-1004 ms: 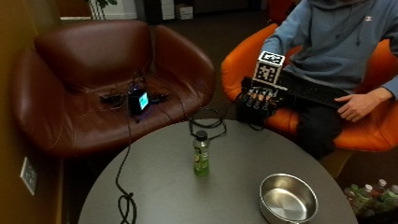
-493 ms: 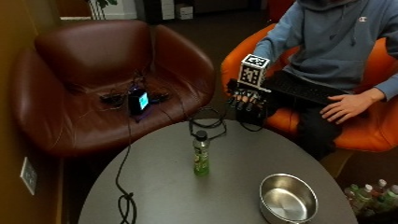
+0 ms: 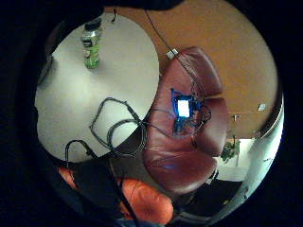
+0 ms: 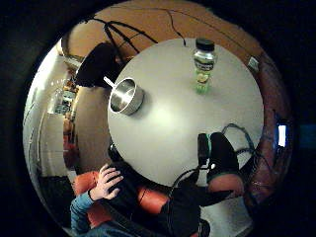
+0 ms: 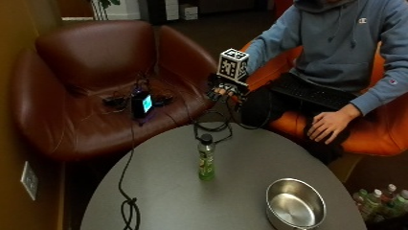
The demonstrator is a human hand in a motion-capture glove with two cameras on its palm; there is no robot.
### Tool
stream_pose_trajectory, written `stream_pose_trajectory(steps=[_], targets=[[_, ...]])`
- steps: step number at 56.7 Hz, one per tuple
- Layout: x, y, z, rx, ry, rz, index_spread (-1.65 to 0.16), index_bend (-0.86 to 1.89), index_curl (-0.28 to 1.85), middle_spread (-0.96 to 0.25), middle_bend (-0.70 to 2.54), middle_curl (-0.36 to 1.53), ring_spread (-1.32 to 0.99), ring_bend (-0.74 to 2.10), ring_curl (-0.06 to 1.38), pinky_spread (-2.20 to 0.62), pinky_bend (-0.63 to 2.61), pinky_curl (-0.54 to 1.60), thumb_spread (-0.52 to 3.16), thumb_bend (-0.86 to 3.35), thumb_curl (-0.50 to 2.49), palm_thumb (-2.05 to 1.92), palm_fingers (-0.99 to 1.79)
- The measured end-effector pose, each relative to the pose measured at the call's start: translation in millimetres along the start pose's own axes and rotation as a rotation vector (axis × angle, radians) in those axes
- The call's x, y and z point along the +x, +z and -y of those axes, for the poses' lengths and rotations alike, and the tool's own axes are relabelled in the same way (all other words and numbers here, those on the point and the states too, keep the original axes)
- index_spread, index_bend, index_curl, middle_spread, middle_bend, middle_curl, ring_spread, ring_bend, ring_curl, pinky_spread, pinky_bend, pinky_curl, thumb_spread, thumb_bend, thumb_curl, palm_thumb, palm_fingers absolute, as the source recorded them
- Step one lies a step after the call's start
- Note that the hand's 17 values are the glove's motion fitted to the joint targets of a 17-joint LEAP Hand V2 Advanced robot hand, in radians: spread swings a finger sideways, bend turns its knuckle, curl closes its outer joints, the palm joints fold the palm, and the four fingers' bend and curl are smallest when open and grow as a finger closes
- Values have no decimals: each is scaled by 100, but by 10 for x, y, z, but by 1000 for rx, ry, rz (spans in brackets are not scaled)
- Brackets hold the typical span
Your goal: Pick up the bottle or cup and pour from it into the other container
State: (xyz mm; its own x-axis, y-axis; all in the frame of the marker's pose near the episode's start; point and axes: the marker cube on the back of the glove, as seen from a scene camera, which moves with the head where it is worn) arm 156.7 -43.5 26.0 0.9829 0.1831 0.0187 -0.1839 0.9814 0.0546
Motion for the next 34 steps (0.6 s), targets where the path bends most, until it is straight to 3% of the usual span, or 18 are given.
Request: stream_pose_trajectory(steps=[15, 34], targets=[[367, 171, 263, 35, 37, 145, -37, 14, 28, -5, 18, 28, -6, 36, 29, 21, 47, 35, 95, -3, 48, 84, 15], [439, 677, 693, 166, 93, 504, -36, 11, 23, -5, 19, 30, -7, 41, 31, 21, 51, 36, 94, -3, 45, 77, 12]])
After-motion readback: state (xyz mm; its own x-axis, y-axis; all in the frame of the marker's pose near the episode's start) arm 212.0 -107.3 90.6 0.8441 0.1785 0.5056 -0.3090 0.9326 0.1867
